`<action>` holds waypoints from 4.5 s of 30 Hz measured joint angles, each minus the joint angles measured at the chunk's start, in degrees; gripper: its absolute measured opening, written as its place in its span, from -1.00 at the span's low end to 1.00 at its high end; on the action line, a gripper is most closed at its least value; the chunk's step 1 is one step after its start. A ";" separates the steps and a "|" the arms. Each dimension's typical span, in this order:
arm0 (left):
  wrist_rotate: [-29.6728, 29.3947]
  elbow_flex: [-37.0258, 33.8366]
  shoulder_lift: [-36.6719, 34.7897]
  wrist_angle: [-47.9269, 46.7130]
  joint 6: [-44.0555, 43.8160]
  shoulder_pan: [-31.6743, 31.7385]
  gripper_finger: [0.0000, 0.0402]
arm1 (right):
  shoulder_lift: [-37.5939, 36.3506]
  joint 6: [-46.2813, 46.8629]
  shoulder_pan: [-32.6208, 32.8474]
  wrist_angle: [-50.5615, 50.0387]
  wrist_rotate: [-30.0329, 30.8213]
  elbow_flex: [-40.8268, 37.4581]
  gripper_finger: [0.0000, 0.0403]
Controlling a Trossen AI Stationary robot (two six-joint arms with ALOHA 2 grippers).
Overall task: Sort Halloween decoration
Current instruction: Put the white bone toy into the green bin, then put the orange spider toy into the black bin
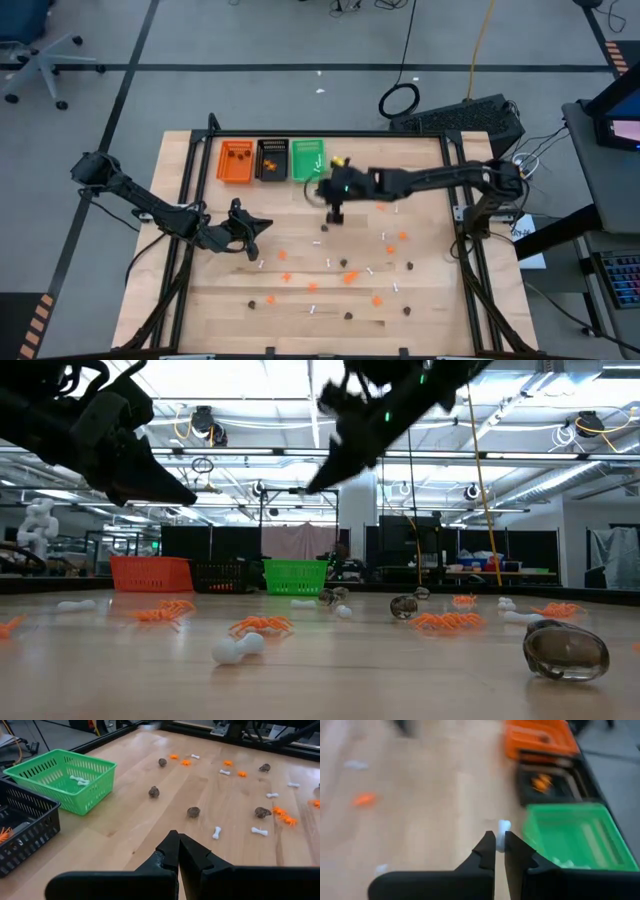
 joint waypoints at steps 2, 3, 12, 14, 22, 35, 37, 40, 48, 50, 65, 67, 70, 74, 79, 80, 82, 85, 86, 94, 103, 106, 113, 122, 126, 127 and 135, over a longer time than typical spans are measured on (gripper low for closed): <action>0.00 0.00 0.00 0.33 0.01 0.01 -0.95 | 0.03 2.79 -3.64 3.27 -0.03 -2.04 -1.00; 0.00 0.00 0.00 0.61 0.03 0.02 -0.95 | 0.45 4.01 -5.43 5.10 0.00 -2.76 -1.00; 0.00 -0.04 0.02 1.09 -0.06 0.04 -0.95 | 10.66 11.64 -15.08 20.85 -9.55 -3.58 -0.94; 0.00 -0.04 0.05 1.25 -0.69 0.04 -0.95 | 12.16 13.02 -15.50 21.05 -8.52 -3.65 -0.90; 1.47 -0.04 2.46 4.49 -1.03 -0.12 -0.95 | 11.91 11.86 -15.37 22.04 -7.36 -3.63 -0.46; 13.45 14.46 14.84 -8.87 3.23 -2.48 -0.78 | -1.81 3.45 3.66 4.54 -10.28 -5.13 -0.20; 13.73 16.11 16.44 -10.06 3.27 -2.86 -0.64 | -2.94 4.65 8.61 6.66 -10.21 -8.10 -0.22; 13.53 17.46 18.21 -10.35 4.02 -2.98 -0.38 | -3.17 8.87 15.10 11.03 -7.14 -12.92 -0.24; 11.02 18.99 20.72 -10.24 4.96 -1.46 0.05 | -2.52 22.29 28.06 14.28 13.75 -21.65 -0.25; 10.99 18.99 21.03 -10.01 4.92 -1.02 0.06 | -2.86 25.24 30.02 11.41 17.12 -21.86 -0.25; 10.64 18.95 26.95 -2.63 4.95 1.69 0.07 | -12.59 48.00 32.73 -38.22 21.03 -19.60 -0.25; 10.64 18.99 28.15 -0.55 4.95 1.99 0.07 | -12.57 46.69 32.02 -39.39 22.80 -20.14 -0.25; 10.64 18.97 29.75 1.51 4.95 2.05 0.07 | -12.58 39.74 28.90 -34.34 24.03 -21.91 -0.25; 10.64 18.95 30.47 2.21 4.65 2.05 0.07 | -12.55 28.95 22.00 -24.04 21.79 -25.07 -0.25; 10.64 18.95 30.45 2.27 4.51 1.59 0.07 | -12.57 21.68 12.39 -18.39 18.16 -28.82 -0.25; 10.65 18.95 30.45 2.23 4.52 1.55 0.07 | -12.56 20.71 11.00 -17.44 18.07 -29.72 -0.25; 10.66 18.95 30.45 2.04 4.51 1.55 0.07 | -12.57 19.96 8.48 -15.70 16.91 -31.11 -0.25; 10.64 18.95 30.45 2.00 4.56 1.55 0.07 | -12.76 19.42 5.28 -11.48 12.89 -33.51 -0.26; 10.67 18.95 30.45 2.02 4.69 1.57 0.07 | -12.85 19.41 4.42 -9.84 11.94 -34.32 -0.27; 10.67 18.95 30.44 1.33 4.94 1.55 0.07 | -12.85 21.93 -0.64 -7.49 6.77 -36.00 -0.58; 8.83 18.95 30.42 0.51 4.95 1.57 0.07 | -12.62 20.94 -1.84 -6.24 8.09 -36.15 -0.97; 8.11 18.95 30.42 0.90 4.95 1.57 0.07 | -12.66 19.36 -0.76 -2.51 8.01 -36.09 -0.99; 6.87 18.93 30.40 7.25 11.54 1.62 0.07 | -12.65 16.48 3.62 16.00 1.17 -34.93 -1.00; 6.15 18.94 30.36 22.81 36.79 3.01 0.07 | -11.88 16.37 10.15 39.46 -7.42 -34.86 -1.00; 9.39 18.93 30.36 25.25 40.01 4.71 0.07 | -11.25 16.37 12.18 43.48 -7.45 -34.86 -1.00; 11.07 18.93 30.36 25.78 39.96 5.27 0.07 | -11.12 16.35 12.52 44.16 -7.45 -34.86 -1.00; 23.29 18.95 30.36 28.32 35.93 10.46 0.07 | -10.99 15.52 14.01 47.82 -7.39 -34.82 -1.00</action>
